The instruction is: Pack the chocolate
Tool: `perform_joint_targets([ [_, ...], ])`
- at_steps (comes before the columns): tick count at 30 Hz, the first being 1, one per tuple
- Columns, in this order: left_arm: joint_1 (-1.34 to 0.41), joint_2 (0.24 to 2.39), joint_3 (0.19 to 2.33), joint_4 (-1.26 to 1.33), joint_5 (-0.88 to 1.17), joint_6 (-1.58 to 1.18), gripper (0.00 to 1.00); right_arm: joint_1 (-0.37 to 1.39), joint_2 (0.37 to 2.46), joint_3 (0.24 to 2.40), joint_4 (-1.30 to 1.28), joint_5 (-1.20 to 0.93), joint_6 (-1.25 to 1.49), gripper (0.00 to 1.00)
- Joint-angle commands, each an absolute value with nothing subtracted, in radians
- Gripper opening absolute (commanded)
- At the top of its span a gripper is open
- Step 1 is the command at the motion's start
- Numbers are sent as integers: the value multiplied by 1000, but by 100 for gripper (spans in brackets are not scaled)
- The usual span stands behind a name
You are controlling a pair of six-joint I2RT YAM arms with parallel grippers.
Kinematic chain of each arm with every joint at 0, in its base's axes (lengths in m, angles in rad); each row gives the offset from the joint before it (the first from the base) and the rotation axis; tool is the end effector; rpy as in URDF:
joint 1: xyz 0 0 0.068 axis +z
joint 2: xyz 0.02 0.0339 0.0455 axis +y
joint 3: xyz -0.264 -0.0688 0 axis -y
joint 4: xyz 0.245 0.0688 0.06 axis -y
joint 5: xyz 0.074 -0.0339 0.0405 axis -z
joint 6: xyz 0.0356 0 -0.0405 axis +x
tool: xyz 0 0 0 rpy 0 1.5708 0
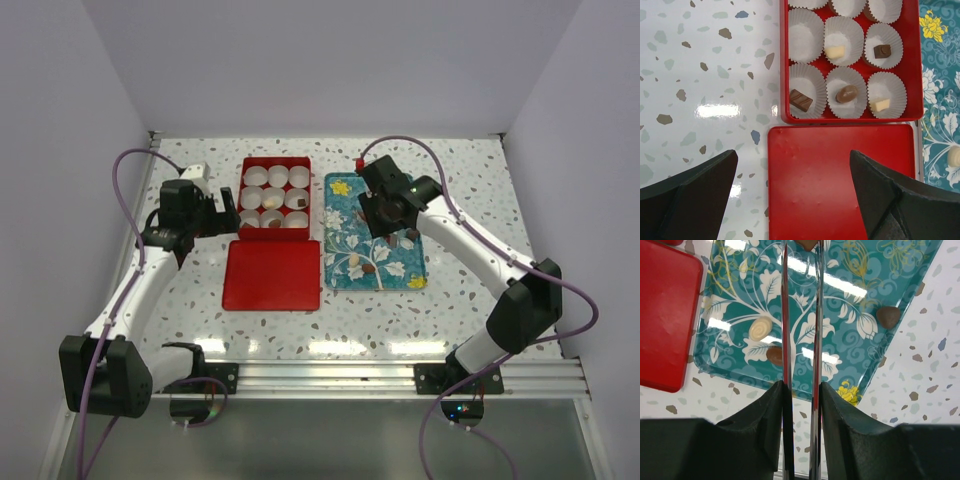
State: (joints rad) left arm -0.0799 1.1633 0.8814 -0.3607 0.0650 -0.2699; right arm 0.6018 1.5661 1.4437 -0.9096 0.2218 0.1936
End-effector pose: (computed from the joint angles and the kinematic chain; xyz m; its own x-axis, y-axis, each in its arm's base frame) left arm 0.2541 -0.0227 0.2797 -0.6108 -0.2180 -0.7612 -0.0326 0.9674 -0.2510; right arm 0.2724 0.1776 0.3138 -0.7827 -0.3098 -0.5398 -0.3145 0.9453 -0.0866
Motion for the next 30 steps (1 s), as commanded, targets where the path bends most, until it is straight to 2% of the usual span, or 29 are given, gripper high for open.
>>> perform_joint_targets([
  [1,-83,1137,871,-328,58,-265,100,604,1559,1512,-914,253,178,34],
  [17,-83,1089,873,-362,35,-262,100,624,1690,1821,-919,210,117,34],
  [30,-83,1035,841,-410,8,-265,100,782,1980,2179,-913,121,109,34],
])
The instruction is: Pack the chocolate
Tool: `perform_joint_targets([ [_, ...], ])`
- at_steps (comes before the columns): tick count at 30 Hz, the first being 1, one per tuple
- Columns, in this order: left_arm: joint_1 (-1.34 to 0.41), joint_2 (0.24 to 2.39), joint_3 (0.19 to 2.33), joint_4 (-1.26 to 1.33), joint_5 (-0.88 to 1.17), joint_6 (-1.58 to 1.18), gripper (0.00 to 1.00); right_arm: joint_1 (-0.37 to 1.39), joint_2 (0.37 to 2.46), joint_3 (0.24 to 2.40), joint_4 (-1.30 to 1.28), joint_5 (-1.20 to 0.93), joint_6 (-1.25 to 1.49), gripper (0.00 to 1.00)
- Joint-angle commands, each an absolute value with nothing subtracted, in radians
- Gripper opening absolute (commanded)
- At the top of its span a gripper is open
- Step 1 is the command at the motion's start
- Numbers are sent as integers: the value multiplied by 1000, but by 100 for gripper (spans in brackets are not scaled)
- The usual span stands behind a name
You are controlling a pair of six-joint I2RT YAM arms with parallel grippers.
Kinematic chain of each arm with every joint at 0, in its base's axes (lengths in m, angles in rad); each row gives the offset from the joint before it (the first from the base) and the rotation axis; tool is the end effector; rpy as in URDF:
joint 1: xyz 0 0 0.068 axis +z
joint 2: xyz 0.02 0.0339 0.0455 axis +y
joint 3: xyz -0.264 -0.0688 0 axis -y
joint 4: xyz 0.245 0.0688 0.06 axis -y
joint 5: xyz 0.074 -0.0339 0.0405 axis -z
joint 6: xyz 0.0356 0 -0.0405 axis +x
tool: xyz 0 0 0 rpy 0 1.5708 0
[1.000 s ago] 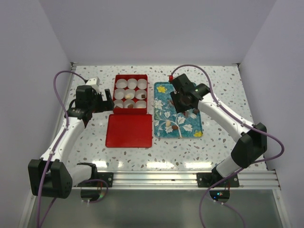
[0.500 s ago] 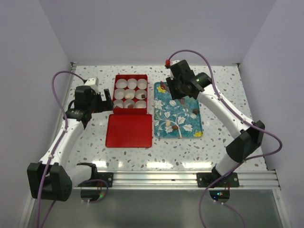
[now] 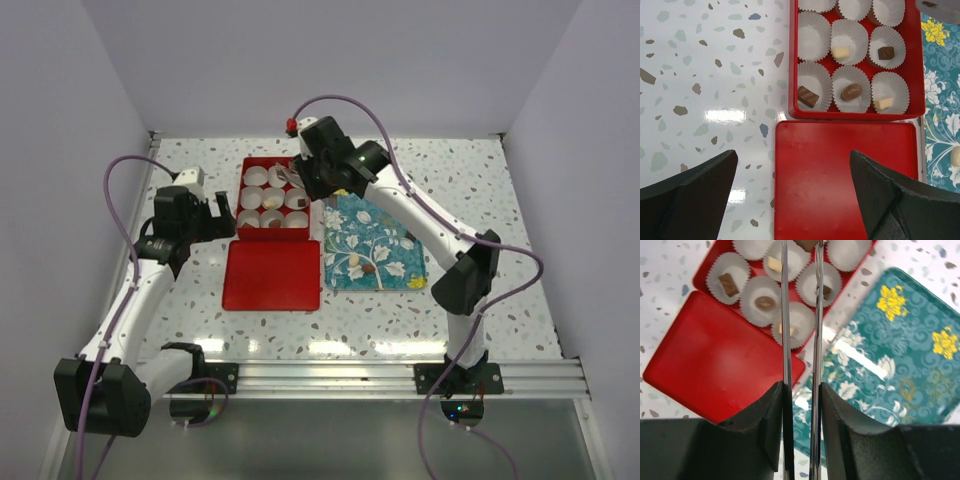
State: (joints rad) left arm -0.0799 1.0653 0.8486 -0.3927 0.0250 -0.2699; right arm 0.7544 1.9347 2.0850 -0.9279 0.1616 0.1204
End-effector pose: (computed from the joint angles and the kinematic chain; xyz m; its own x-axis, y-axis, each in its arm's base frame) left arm 0.2334 -0.0196 0.2877 -0.5766 -0.2212 -0.7865 -0.0555 0.9710 -0.2324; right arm 0.3136 0.2869 0.3797 -0.5787 -0.3812 -0.7210 -0.5267 0.8496 -0.0265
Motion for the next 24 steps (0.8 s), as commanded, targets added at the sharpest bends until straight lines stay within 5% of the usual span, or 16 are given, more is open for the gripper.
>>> perform_joint_targets([
  [1,-81,1029,844,-413,6,-265,100,796,1999,2198,-914,117,109,34],
  [24,-81,1045,864,-425,8,-255,100,827,2209,2335,-884,25,112,35],
])
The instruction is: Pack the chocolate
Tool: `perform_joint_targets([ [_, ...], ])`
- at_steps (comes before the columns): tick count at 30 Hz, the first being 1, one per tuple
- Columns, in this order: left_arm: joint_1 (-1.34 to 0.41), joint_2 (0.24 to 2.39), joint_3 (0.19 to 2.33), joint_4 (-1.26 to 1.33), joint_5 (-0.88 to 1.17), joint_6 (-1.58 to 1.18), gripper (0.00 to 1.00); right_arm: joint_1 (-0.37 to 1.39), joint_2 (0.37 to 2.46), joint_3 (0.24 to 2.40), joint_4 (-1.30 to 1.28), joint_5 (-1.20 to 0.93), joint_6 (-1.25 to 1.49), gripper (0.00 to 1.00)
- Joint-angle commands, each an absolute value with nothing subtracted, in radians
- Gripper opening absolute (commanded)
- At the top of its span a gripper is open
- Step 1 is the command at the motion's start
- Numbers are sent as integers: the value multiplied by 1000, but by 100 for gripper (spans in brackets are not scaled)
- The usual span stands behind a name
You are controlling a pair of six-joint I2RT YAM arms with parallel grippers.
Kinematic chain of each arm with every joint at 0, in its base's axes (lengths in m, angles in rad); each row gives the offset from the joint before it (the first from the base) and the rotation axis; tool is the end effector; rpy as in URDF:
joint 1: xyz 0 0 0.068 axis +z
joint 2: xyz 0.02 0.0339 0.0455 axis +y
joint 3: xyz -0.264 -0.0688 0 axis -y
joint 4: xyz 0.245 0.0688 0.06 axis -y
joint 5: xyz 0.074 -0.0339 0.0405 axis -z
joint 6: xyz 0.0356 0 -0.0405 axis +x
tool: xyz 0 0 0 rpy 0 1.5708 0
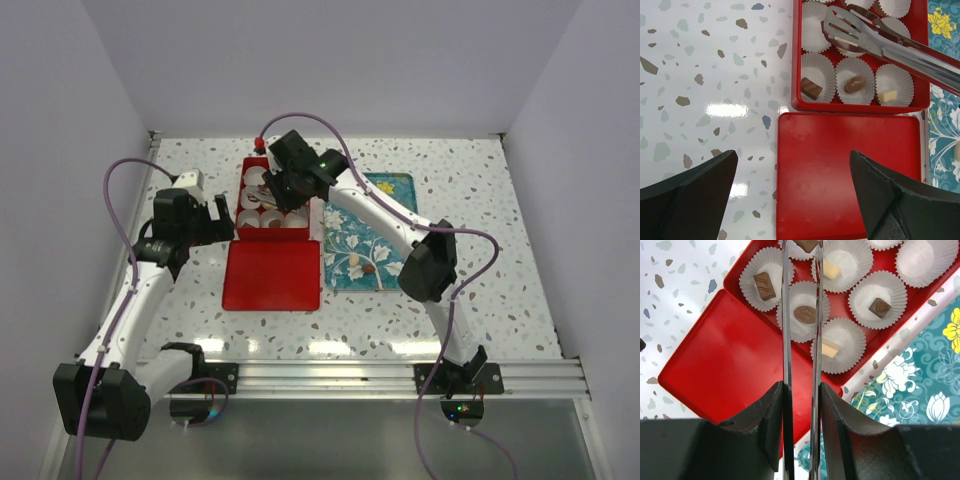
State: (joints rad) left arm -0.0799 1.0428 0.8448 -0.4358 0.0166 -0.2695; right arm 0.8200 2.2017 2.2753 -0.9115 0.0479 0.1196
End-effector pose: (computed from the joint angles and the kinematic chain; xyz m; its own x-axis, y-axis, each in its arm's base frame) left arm 0.2265 -0.0187 0.2873 -0.5938 -0.2195 -0.7741 -0.0674 0.9723 -0.2240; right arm 0.3348 0.3563 0.3231 -0.5880 -0.4554 -0.6685 -0.6429 0.7647 0.0445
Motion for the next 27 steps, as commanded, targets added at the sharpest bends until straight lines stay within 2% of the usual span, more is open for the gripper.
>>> perform_joint_targets([
  [1,-80,1046,864,-425,8,-255,100,828,2213,2338,-887,25,110,35],
  [13,-81,1045,862,-426,3,-255,100,827,2237,2352,-874,26,113,45],
  [21,-81,1043,862,-426,5,-255,100,827,2212,2338,-877,43,115,44],
  [27,-81,1043,854,-420,11,-259,100,822,2112,2270,-880,84,104,43],
])
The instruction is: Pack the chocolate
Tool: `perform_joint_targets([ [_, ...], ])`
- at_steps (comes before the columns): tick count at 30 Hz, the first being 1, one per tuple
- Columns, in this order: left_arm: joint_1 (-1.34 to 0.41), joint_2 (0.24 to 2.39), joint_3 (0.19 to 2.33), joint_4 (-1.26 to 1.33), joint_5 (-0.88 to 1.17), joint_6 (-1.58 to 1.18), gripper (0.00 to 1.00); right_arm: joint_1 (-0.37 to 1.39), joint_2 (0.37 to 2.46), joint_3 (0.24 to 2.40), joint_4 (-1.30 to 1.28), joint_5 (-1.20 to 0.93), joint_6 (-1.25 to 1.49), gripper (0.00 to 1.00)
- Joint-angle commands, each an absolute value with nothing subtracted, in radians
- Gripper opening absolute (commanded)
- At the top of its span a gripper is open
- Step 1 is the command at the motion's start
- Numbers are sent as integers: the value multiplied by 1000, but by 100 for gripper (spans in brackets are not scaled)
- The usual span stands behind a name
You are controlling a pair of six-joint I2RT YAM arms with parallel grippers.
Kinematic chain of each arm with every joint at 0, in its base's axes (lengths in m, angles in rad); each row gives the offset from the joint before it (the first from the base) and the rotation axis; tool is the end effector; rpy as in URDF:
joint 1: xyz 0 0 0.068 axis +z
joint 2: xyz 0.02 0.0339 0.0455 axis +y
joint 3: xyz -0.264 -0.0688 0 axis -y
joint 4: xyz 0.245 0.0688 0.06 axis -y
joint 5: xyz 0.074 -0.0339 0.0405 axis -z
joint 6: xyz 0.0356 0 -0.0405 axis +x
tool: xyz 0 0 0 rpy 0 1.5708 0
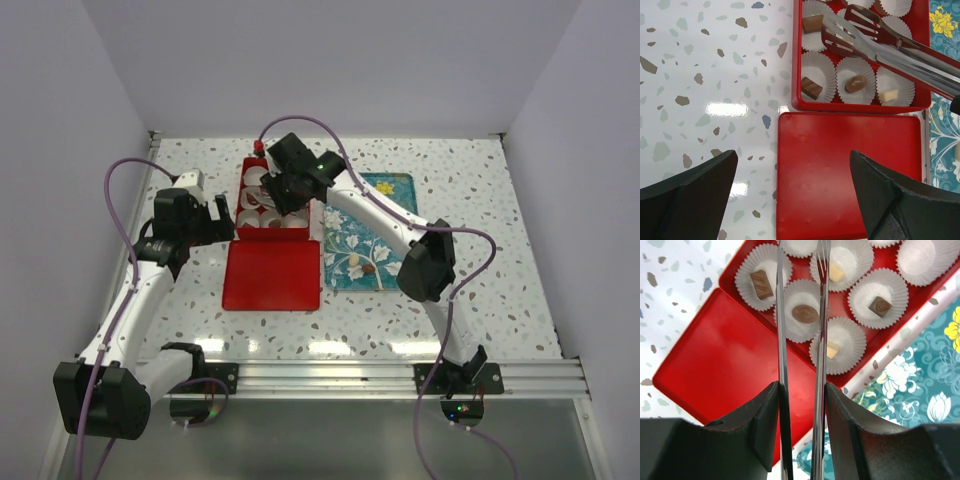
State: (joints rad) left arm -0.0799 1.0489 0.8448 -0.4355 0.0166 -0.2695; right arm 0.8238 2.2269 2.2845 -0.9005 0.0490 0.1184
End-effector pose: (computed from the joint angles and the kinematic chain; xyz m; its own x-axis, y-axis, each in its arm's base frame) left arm 0.2276 -0.0188 0.2860 -0.5983 -0.2192 -0.7707 -0.0687 0.9724 -0.2232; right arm 0.3377 0.3621 0.3149 -0.5877 -0.4610 -0.6650 -0.6458 0.7623 0.0423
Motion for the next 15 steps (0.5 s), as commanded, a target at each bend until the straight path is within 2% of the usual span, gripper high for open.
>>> perform_joint_targets([
  [1,-81,1046,854,-419,12,-262,100,821,2099,2258,-881,93,104,43],
  [8,-81,1048,851,-411,14,-261,100,793,1887,2071,-887,152,103,42],
  [15,-81,1049,838,-396,18,-267,100,747,1577,1670,-925,241,152,43],
])
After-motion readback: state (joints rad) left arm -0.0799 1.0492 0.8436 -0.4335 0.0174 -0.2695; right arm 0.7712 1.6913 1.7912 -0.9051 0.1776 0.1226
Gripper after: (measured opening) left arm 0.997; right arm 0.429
